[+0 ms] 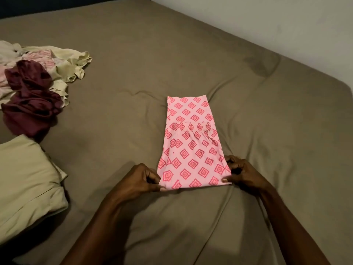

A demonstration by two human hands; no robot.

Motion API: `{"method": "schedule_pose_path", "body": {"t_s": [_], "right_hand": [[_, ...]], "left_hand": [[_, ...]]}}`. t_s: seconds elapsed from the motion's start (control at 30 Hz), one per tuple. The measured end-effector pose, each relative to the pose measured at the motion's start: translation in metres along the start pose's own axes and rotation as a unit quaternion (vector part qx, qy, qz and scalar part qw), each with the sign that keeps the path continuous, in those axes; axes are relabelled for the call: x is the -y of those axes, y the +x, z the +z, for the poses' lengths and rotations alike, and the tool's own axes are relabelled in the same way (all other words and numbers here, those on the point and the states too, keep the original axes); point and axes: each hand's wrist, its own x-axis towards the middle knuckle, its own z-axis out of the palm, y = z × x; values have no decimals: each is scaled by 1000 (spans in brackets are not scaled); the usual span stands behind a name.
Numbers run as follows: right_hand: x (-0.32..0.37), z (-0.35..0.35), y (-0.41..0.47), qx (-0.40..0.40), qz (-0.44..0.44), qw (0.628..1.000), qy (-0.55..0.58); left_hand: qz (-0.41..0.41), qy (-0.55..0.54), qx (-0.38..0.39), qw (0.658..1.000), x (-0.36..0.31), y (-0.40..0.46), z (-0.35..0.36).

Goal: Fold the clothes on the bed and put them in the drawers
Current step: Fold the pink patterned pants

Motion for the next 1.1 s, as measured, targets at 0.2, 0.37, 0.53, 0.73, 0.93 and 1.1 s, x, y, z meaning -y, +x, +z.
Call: {"method": "schedule_pose_path", "body": {"t_s": [0.2, 0.37, 0.53, 0.73, 0.93, 1.1], "right_hand": [[4, 5, -25, -28, 24, 999, 37], [9, 16, -40, -51, 53, 996, 59], [6, 26, -62, -35, 48, 998, 11], [0, 46, -90, -50, 58, 997, -4], [-4, 47, -99, -23, 80, 995, 46], [9, 42, -86, -139, 60, 988, -9]], "left_hand": [[-32, 62, 3, 998, 1, -14, -13], [-73, 57, 23, 995, -6, -29, -23], [-103, 86, 98, 986, -10, -45, -15], [-122, 97, 158, 975, -5, -62, -15], [-137, 139, 170, 966, -5, -69, -8], [-90, 210, 123, 966, 0, -65, -10]]}}
